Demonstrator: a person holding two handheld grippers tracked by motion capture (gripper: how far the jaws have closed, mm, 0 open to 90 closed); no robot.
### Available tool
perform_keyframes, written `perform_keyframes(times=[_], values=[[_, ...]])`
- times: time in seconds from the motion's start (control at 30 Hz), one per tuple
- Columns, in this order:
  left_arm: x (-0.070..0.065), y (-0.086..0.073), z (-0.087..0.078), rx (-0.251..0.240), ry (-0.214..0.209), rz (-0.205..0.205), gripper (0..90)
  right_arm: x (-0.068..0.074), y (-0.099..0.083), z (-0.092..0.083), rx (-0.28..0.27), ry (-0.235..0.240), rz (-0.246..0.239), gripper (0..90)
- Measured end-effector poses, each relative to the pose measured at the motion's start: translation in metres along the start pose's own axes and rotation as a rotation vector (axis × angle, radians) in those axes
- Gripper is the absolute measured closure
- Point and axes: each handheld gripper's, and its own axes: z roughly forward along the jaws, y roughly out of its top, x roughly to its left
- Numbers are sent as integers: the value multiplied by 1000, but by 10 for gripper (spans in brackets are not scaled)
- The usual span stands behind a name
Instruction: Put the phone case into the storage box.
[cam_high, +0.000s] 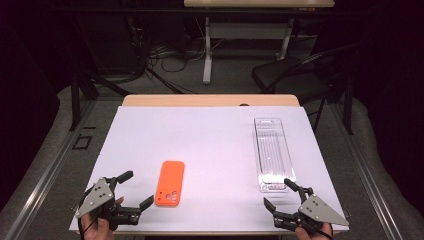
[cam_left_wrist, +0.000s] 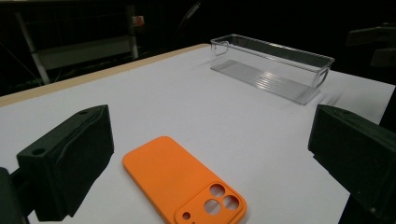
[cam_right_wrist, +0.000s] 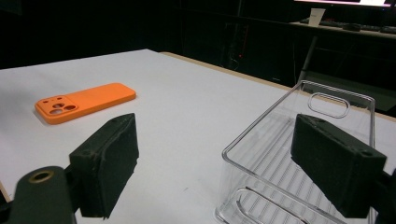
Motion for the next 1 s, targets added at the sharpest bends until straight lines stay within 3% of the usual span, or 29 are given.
perform_keyframes(times=[0.33,0.47,0.63,0.7,0.77,0.8,0.83,0.93,1.0], values=[[1,4,-2,34,29,-10,3,1,2,2,-8,19,-3,145],[3,8,-3,59,38,-49,3,0,2,8,-2,19,7,145],[6,17,1,133,65,-103,3,2,2,11,2,20,5,145],[7,18,3,148,62,-112,3,3,1,10,6,23,1,145],[8,24,9,210,62,-118,3,4,1,10,9,24,-9,145],[8,24,9,210,62,-118,3,4,1,10,9,24,-9,145],[9,28,12,248,51,-130,3,4,1,10,10,23,-11,145],[9,33,16,272,34,-144,3,4,0,9,13,18,-7,145],[9,38,22,301,-1,-170,3,2,-1,9,13,19,3,145]])
